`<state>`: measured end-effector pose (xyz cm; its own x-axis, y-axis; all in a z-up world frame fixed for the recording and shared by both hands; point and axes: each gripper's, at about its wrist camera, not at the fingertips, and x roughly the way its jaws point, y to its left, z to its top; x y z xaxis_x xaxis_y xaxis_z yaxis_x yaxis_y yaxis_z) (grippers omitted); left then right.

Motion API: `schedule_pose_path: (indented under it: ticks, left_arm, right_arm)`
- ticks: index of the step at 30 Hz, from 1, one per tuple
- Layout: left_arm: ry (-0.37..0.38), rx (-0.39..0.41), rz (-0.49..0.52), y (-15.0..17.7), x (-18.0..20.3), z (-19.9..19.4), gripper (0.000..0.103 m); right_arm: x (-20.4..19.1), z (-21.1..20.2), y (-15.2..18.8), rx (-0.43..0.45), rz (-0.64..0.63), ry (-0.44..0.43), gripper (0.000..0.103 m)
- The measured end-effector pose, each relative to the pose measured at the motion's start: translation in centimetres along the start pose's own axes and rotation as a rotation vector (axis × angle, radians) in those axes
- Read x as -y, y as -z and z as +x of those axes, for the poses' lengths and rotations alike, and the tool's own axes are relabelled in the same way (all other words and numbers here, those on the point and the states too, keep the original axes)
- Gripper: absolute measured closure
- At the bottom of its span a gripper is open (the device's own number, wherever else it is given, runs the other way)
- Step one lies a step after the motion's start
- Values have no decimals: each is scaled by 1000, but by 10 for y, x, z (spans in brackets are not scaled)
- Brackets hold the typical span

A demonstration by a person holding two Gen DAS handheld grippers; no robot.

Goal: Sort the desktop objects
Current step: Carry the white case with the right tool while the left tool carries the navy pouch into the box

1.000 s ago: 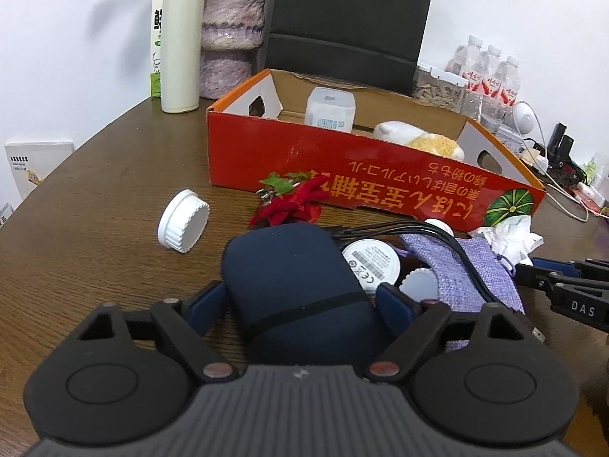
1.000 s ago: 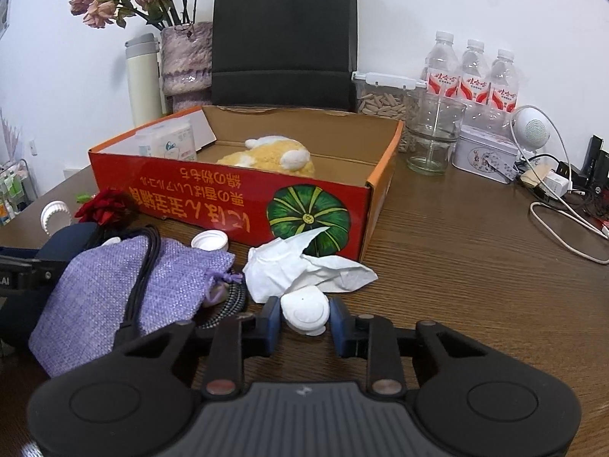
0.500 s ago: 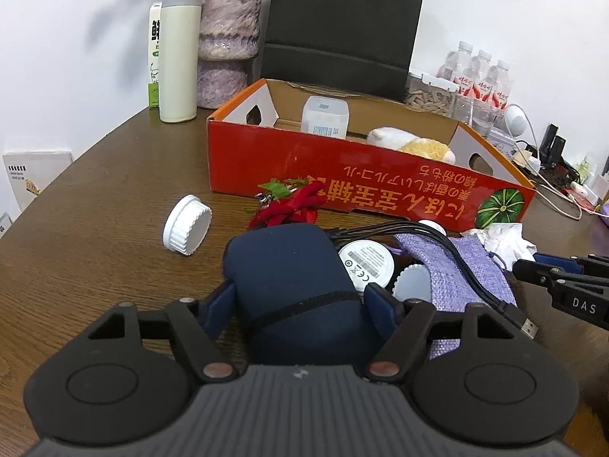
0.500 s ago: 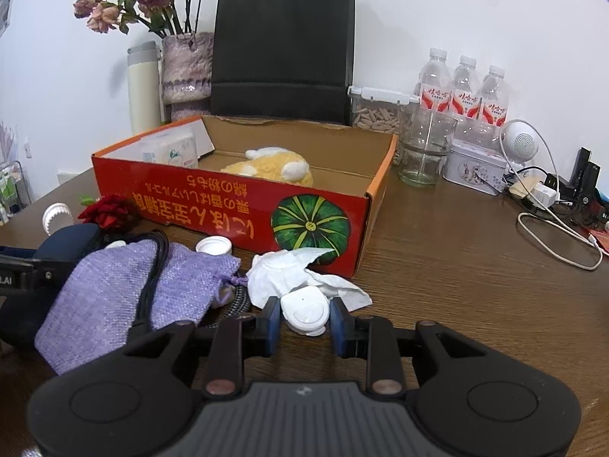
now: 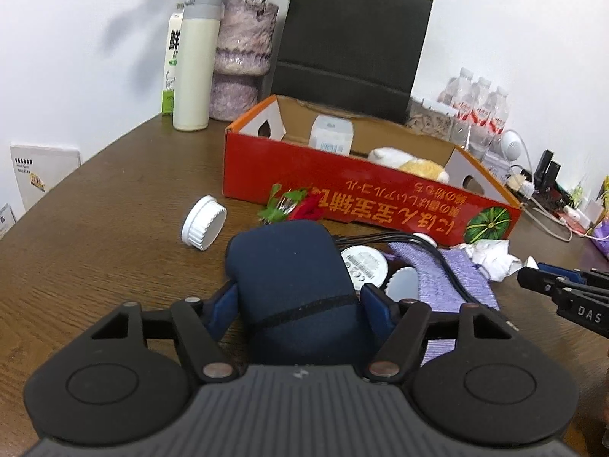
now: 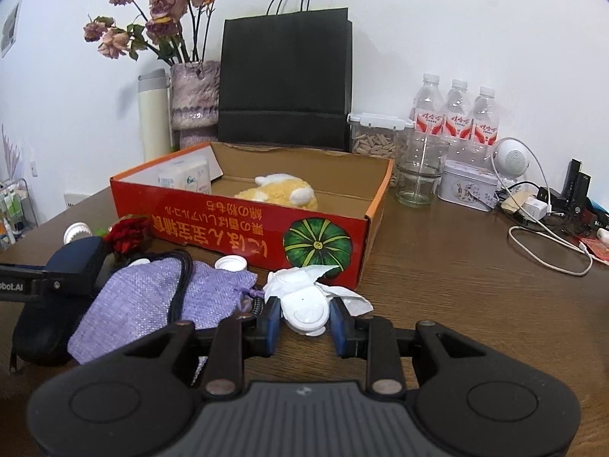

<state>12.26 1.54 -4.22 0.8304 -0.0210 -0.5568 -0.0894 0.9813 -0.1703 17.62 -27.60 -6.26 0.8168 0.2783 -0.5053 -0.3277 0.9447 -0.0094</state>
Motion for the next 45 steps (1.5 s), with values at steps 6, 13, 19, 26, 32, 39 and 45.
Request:
schedule_pose_path:
  ticks: [6,13,19,26,32,39,45]
  left_arm:
    - [38,64,-1,-4,3,-19,33]
    - [85,109,-9,-29,4,-27,33]
    - [87,184,6,-67,5,-26,33]
    - [82,244,-5,-109,0,-3,33]
    - [79,286,4,-136,-5,30,33]
    - [-29,310,120,-158,-13,78,33]
    - [-82,256,297,-156,-6,118,33]
  right_arm:
    - [-2,-12,-1,44,21,-1,77]
    - [-8,-22,-15,114,49,-21,77]
    - [-12,-25,-43,190,48,-10,77]
    - [-12,-4,-82,237,76,9,77]
    - [-3,42,-100,212,117,24,77]
    - [2,102,-106,147,82,53,77]
    - [8,132,-109,114,53,79,77]
